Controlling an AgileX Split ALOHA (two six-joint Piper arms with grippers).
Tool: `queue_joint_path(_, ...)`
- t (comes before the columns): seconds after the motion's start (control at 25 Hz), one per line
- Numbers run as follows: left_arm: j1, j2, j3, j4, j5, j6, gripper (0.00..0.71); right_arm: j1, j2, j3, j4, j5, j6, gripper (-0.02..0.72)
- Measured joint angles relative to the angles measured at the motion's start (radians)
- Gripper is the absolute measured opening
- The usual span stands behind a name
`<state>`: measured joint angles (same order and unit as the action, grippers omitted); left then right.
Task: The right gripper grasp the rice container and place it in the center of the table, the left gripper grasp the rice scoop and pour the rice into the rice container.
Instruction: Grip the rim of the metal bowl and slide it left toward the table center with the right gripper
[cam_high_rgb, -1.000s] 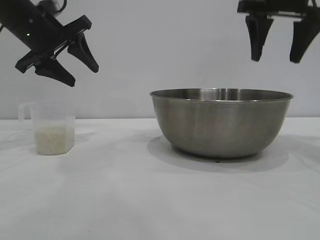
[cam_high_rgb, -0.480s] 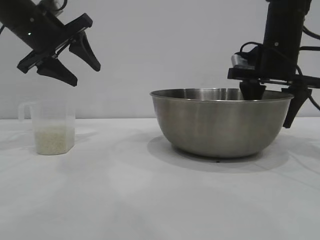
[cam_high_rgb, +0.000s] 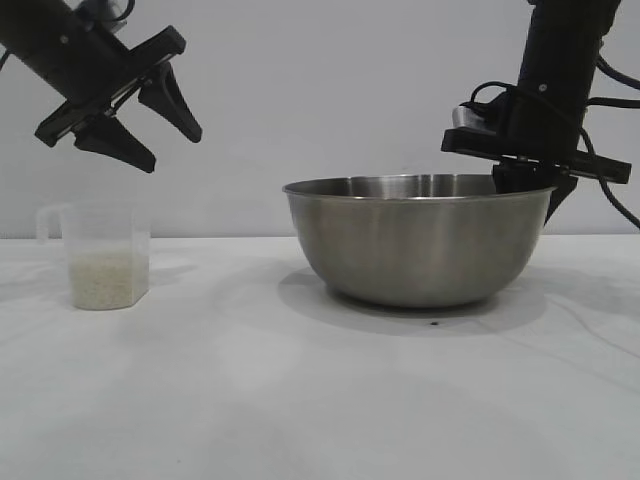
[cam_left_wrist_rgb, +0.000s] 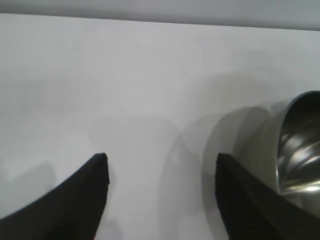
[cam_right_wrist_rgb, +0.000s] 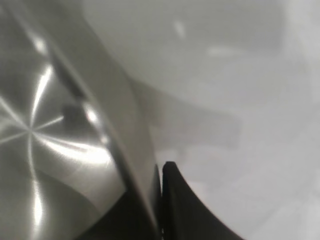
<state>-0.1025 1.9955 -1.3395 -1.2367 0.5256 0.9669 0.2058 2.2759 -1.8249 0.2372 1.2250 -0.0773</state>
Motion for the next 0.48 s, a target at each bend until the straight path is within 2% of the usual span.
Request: queue_joint_path(0.48,0.0,0.0,0.0,0.0,0.0,0.0,0.398,0.133,-0.023,0.0,-0.006,-0.004,-0.007,0.0)
